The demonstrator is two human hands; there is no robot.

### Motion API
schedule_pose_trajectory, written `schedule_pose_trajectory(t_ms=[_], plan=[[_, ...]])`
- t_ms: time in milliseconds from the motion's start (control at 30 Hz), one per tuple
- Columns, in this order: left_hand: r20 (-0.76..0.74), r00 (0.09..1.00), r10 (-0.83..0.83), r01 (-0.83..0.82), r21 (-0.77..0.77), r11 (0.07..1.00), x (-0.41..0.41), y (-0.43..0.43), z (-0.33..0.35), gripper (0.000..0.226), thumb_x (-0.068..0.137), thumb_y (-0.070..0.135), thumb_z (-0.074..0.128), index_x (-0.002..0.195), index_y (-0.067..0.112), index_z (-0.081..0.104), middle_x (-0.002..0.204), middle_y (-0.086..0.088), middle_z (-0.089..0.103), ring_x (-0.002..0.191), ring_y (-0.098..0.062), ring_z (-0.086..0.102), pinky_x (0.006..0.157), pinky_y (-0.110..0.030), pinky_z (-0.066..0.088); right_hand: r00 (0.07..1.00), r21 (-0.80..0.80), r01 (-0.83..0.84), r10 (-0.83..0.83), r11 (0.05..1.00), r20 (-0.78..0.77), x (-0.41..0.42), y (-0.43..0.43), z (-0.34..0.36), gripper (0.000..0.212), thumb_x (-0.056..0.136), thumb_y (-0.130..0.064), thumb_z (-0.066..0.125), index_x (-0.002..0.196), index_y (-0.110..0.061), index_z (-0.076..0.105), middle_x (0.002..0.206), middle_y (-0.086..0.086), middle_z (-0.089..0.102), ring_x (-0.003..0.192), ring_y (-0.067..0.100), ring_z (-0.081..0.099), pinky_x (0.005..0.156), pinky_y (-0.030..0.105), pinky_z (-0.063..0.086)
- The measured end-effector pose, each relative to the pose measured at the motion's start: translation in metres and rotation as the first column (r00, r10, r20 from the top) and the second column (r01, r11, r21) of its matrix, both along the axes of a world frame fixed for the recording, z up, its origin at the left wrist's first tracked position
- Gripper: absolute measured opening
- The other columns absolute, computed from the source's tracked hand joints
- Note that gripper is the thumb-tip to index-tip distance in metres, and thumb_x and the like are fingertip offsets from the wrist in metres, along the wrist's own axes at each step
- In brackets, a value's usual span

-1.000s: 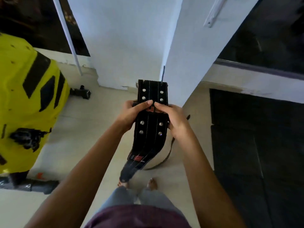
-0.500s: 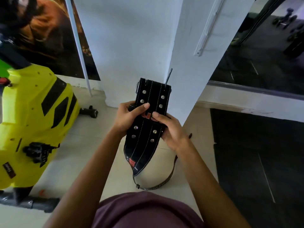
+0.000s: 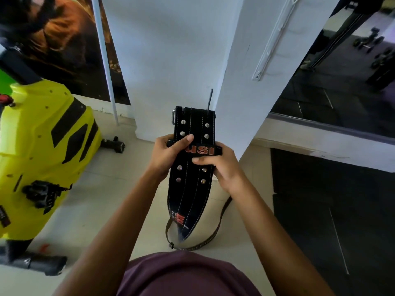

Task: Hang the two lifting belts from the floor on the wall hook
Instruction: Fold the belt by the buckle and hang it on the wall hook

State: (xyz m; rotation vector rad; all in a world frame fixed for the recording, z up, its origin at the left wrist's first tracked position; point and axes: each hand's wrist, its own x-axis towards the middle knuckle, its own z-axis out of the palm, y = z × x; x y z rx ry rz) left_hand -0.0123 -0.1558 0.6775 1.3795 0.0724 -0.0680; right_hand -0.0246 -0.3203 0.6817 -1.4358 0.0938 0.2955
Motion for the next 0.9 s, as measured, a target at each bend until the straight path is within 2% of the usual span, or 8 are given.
schedule_pose_trajectory(t_ms=[67, 133, 267, 333, 467, 600, 767, 900], plan=[[0.015, 1.0, 0.017, -0.017, -0.011, 1.0, 0.001, 0.0, 0.004, 0.022, 0.083, 0.021, 0.071, 0.093, 0.001, 0.071, 0.091, -0.018, 0.073, 0.084, -0.031, 0.07, 0.082, -0.043, 0.056, 0.999, 0.032, -0.049, 0.049, 0.998, 0.011, 0.01, -0.003, 0.009, 0.044, 0.071, 0.009, 0.072, 0.114, 0.001, 0.066, 0.106, 0.022, 0.073, 0.097, 0.034, 0.072, 0.086, 0.041, 0.057], [0.028, 1.0, 0.004, -0.004, -0.004, 1.0, 0.002, 0.004, 0.007, 0.03, 0.083, 0.022, 0.072, 0.097, -0.004, 0.068, 0.093, -0.021, 0.071, 0.085, -0.034, 0.07, 0.082, -0.045, 0.055, 0.995, 0.117, -0.095, 0.097, 0.989, -0.012, 0.021, -0.004, 0.019, 0.038, 0.079, -0.001, 0.069, 0.116, 0.002, 0.065, 0.108, 0.021, 0.07, 0.096, 0.033, 0.07, 0.088, 0.045, 0.056], [0.03, 0.999, -0.035, 0.034, 0.03, 0.999, -0.004, 0.007, 0.007, 0.028, 0.083, 0.022, 0.07, 0.095, -0.003, 0.068, 0.092, -0.022, 0.072, 0.083, -0.034, 0.071, 0.081, -0.046, 0.056, 0.999, 0.034, 0.025, -0.024, 0.999, -0.044, 0.051, -0.003, 0.04, 0.017, 0.079, -0.008, 0.073, 0.095, -0.004, 0.071, 0.09, 0.012, 0.071, 0.088, 0.03, 0.067, 0.08, 0.042, 0.056], [0.034, 0.999, -0.026, 0.025, 0.026, 0.999, -0.005, 0.006, 0.007, 0.032, 0.081, 0.025, 0.072, 0.096, -0.003, 0.068, 0.094, -0.024, 0.072, 0.086, -0.037, 0.072, 0.081, -0.046, 0.057, 0.997, 0.039, 0.046, -0.044, 0.998, -0.056, 0.058, 0.001, 0.047, 0.014, 0.079, -0.008, 0.074, 0.092, -0.005, 0.072, 0.087, 0.011, 0.072, 0.084, 0.028, 0.069, 0.075, 0.038, 0.058], [0.049, 0.998, 0.025, -0.027, 0.046, 0.999, -0.004, 0.012, 0.008, 0.033, 0.082, 0.024, 0.072, 0.099, -0.005, 0.067, 0.094, -0.025, 0.072, 0.085, -0.038, 0.072, 0.082, -0.047, 0.057, 0.999, -0.045, -0.027, 0.025, 0.999, -0.046, 0.051, 0.008, 0.037, 0.028, 0.077, -0.011, 0.077, 0.103, -0.002, 0.072, 0.099, 0.016, 0.075, 0.092, 0.033, 0.073, 0.085, 0.044, 0.059], [0.062, 0.993, 0.098, -0.1, 0.039, 0.994, -0.006, 0.015, 0.007, 0.036, 0.08, 0.023, 0.073, 0.095, -0.009, 0.067, 0.096, -0.033, 0.069, 0.081, -0.037, 0.069, 0.08, -0.05, 0.055, 0.99, 0.004, -0.099, 0.099, 0.995, -0.102, 0.013, 0.013, 0.012, 0.035, 0.08, -0.011, 0.076, 0.113, -0.003, 0.07, 0.11, 0.018, 0.075, 0.101, 0.032, 0.072, 0.09, 0.044, 0.058], [0.054, 0.994, 0.099, -0.103, 0.076, 0.992, -0.01, 0.012, 0.003, 0.02, 0.082, 0.019, 0.072, 0.087, 0.0, 0.071, 0.082, -0.014, 0.074, 0.075, -0.026, 0.072, 0.075, -0.041, 0.058, 0.992, -0.023, -0.093, 0.09, 0.995, -0.083, -0.029, 0.02, -0.023, 0.046, 0.07, -0.006, 0.082, 0.114, -0.011, 0.071, 0.111, 0.013, 0.075, 0.104, 0.029, 0.072, 0.097, 0.052, 0.053], [0.049, 0.996, 0.076, -0.08, 0.089, 0.993, -0.013, 0.011, 0.001, 0.02, 0.082, 0.021, 0.073, 0.087, 0.001, 0.071, 0.083, -0.016, 0.074, 0.076, -0.029, 0.072, 0.076, -0.044, 0.058, 0.989, -0.051, -0.137, 0.134, 0.989, -0.066, -0.047, 0.025, -0.039, 0.05, 0.066, -0.01, 0.085, 0.115, -0.014, 0.071, 0.113, 0.012, 0.075, 0.108, 0.028, 0.07, 0.102, 0.054, 0.049]])
